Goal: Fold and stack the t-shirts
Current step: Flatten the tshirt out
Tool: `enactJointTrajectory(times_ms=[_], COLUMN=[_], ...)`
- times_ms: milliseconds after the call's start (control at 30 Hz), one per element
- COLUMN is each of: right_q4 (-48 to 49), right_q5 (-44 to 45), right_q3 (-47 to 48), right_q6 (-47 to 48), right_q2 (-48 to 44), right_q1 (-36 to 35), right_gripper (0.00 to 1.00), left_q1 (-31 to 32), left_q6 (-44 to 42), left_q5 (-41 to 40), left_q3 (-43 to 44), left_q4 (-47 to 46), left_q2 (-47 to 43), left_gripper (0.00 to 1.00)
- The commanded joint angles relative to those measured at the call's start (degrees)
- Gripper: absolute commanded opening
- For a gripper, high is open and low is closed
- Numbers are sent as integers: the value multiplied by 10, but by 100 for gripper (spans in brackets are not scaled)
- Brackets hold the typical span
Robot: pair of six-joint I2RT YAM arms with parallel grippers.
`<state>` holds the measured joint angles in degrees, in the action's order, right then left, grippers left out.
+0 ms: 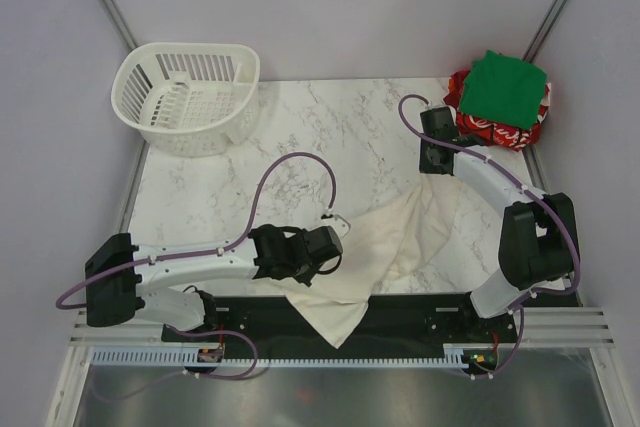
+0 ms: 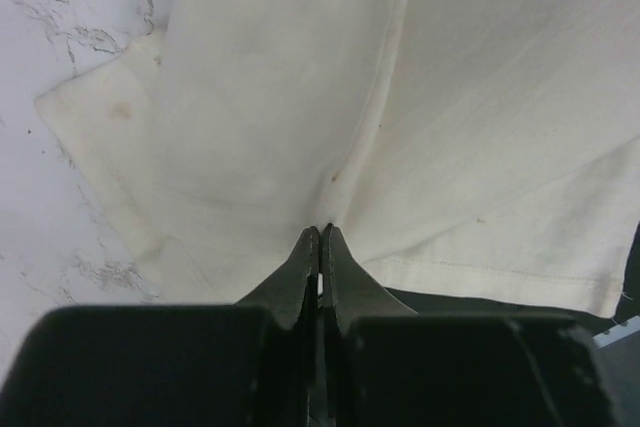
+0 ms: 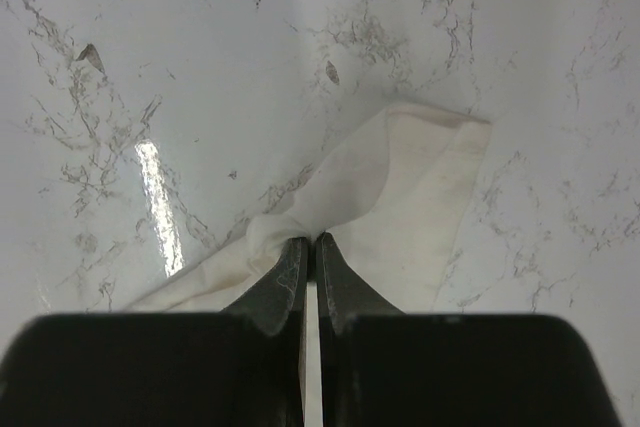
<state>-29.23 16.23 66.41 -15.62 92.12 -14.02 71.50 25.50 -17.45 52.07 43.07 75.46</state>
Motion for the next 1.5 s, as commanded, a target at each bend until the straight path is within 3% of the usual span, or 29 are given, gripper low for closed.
enactJointTrajectory(times_ms=[0,200,467,700,900,1100,1467], right_q4=[20,-39,-55,-22,20,21,5], right_q5=[-15,-83,-138,-229,-203,-182,-107], right_q3=[0,62,109,148,158,216,334], right_q6=[5,1,-5,19,49,89,181], right_q2=[-3,-72,-293,-447,-554,-587,-549], right_q1=[0,0,0,0,0,-1,-17], right_gripper=[0,0,0,0,0,0,0], left_q1=[4,4,4,4,4,3,3], left_q6=[-18,-40,-149,-237,-298,-335,-381], left_q5=[-36,-106,-195,-142,-63,7,45], left_q3=[1,64,212,347,428,513,537], left_q4=[-13,30,45,42,22,18,1], left_q2=[-21,-122,-262,-299,-296,-278,-259], left_gripper=[2,2,2,2,2,2,2])
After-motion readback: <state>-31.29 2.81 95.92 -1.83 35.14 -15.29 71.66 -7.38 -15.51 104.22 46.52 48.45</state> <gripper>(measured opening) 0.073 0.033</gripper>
